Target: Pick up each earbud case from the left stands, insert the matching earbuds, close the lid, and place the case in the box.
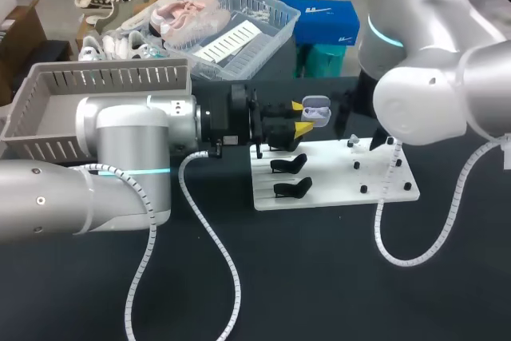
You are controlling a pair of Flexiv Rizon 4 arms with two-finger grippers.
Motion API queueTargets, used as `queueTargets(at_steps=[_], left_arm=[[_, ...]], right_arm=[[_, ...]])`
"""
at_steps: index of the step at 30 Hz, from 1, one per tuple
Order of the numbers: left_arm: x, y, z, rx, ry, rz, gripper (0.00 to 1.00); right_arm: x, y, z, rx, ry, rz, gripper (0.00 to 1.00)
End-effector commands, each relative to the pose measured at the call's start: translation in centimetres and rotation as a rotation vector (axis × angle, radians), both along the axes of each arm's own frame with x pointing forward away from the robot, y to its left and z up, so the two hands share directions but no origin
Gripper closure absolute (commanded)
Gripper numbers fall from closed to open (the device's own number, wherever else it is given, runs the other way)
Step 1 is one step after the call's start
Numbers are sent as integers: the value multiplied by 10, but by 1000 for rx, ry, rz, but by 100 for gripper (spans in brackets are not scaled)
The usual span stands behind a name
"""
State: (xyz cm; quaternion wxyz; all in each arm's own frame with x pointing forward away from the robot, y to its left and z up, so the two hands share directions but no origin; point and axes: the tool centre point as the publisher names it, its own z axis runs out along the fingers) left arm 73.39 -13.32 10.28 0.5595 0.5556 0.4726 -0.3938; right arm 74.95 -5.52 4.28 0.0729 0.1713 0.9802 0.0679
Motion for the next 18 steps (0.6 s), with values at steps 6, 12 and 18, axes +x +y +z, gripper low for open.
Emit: queueTargets(at_steps=[6,12,18], left_arm=[[0,-1,0,0,-1,3,100],[0,-1,0,0,-1,3,100],[0,-1,0,0,-1,3,100]], right_arm=[[-1,-2,-11,-48,-34,-14,36],[1,-3,-12,-41,-31,-21,42],[7,-2,-15,-34,-30,-18,51]])
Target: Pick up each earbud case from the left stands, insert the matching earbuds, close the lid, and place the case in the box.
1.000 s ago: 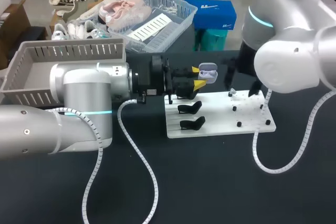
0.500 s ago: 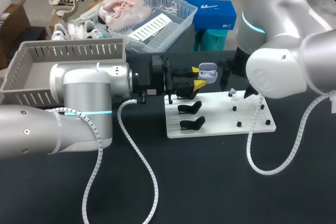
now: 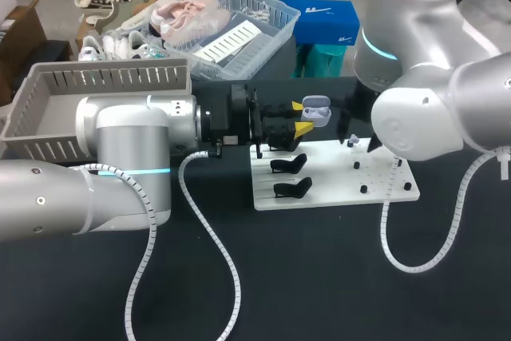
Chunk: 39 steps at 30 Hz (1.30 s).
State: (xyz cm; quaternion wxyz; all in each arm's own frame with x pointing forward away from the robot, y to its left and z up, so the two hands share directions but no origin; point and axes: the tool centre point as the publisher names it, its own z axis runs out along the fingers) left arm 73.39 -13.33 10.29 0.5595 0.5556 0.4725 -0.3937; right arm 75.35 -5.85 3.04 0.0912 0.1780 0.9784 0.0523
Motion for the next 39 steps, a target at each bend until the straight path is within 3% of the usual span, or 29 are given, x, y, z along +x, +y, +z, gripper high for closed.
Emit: queueTargets(at_steps=[1,39], left_arm=[[0,-1,0,0,-1,3,100],[0,-1,0,0,-1,3,100]], right_arm=[[3,2,-3,2,0,2,51],[14,2,-10,42,13,-3,63]])
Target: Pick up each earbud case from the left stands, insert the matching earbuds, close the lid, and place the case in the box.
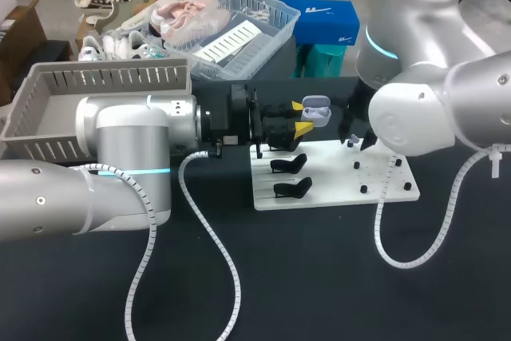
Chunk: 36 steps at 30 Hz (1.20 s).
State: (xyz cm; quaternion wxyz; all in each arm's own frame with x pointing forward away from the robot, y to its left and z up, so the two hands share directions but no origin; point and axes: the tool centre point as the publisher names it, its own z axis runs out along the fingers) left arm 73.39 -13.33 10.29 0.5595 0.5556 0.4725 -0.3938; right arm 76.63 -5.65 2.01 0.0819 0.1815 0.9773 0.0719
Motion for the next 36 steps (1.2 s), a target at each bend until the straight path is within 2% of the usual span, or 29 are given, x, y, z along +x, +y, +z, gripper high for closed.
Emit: queueTargets(at_steps=[1,6,10,20,31,33,36], left_arm=[[0,-1,0,0,-1,3,100],[0,-1,0,0,-1,3,100],[0,-1,0,0,-1,3,100],[0,-1,0,0,-1,3,100],[0,-1,0,0,-1,3,100],[0,-1,0,0,-1,3,100],[0,-1,0,0,-1,3,100]], right_arm=[[1,0,0,-1,1,-1,63],[1,0,0,-1,3,-3,65],[3,-1,-1,3,5,-7,71],[4,0,-1,5,5,-10,72],[4,-2,-3,10,9,-12,90],[3,-3,-3,11,10,-12,100],[3,-3,-4,14,9,-11,100]])
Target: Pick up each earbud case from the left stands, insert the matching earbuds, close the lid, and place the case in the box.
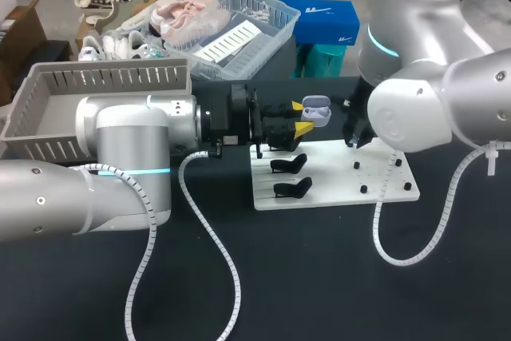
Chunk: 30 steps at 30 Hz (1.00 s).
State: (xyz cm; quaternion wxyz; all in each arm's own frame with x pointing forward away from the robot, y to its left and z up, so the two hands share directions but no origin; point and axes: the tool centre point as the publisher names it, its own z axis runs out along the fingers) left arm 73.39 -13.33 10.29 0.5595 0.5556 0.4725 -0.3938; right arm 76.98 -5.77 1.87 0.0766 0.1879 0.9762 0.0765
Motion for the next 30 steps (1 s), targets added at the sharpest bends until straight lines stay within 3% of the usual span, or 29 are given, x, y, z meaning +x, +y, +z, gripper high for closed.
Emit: queueTargets(at_steps=[1,18,30], left_arm=[[0,-1,0,0,-1,3,100],[0,-1,0,0,-1,3,100],[0,-1,0,0,-1,3,100]], right_arm=[[0,-1,-2,3,-1,0,100],[-9,-10,19,-3,-37,-13,100],[-36,-28,49,-32,-99,-53,100]])
